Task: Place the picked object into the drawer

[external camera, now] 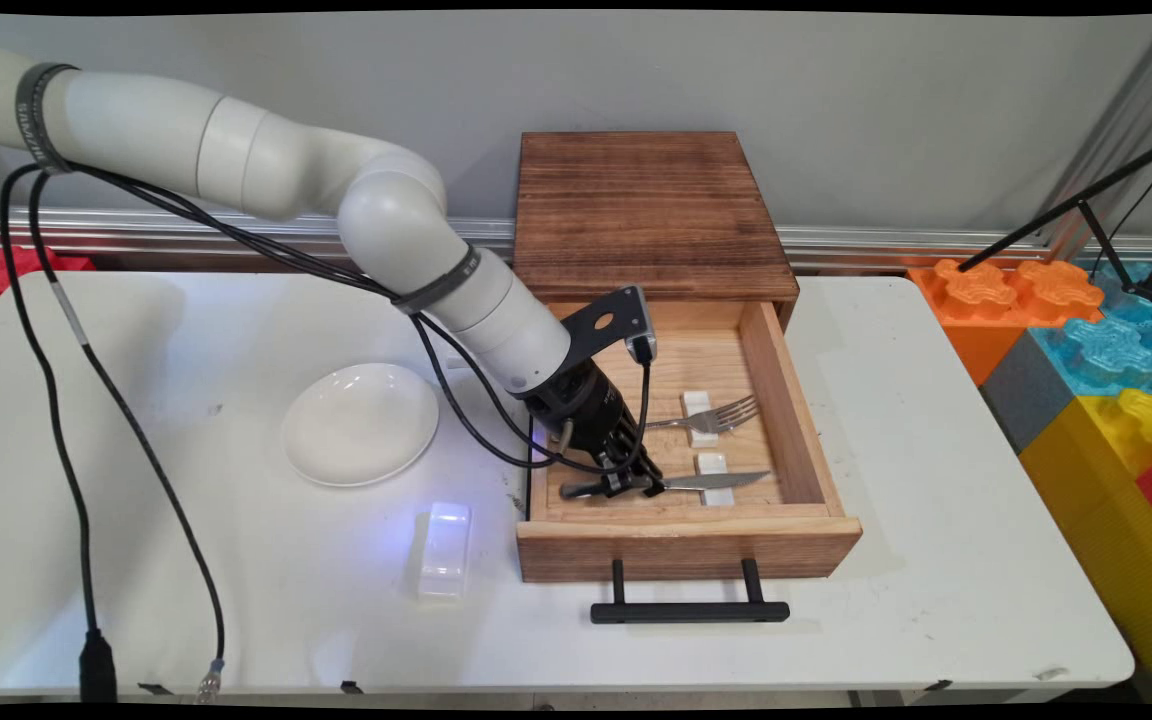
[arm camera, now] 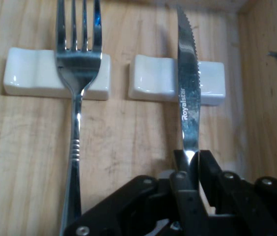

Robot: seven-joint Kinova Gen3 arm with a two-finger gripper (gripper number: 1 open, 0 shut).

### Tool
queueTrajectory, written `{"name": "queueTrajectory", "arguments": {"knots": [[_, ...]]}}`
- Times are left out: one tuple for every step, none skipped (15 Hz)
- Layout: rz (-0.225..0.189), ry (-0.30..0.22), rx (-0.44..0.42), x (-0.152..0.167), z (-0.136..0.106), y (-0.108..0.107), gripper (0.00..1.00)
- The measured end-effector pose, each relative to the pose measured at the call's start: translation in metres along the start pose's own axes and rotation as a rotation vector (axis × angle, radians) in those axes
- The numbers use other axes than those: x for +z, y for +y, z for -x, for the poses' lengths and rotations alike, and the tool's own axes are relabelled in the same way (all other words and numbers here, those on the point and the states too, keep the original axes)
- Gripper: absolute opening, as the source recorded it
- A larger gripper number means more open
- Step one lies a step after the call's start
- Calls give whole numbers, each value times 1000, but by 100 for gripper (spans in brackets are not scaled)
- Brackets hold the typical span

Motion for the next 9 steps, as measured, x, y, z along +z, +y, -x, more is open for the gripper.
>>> {"name": "queueTrajectory", "arguments": {"knots": [[3,-2,3,1,0,0,100],[5,-3,6,1,1,-1,100],[7,-5,9,1,1,-1,100],[8,-6,10,1,1,-1,100],[8,-7,11,0,1,-2,100],[7,-7,10,-1,1,-3,100],[3,-5,11,-3,0,-4,100],[-2,-2,12,-5,-2,-5,100],[-7,2,12,-8,-4,-6,100]]}}
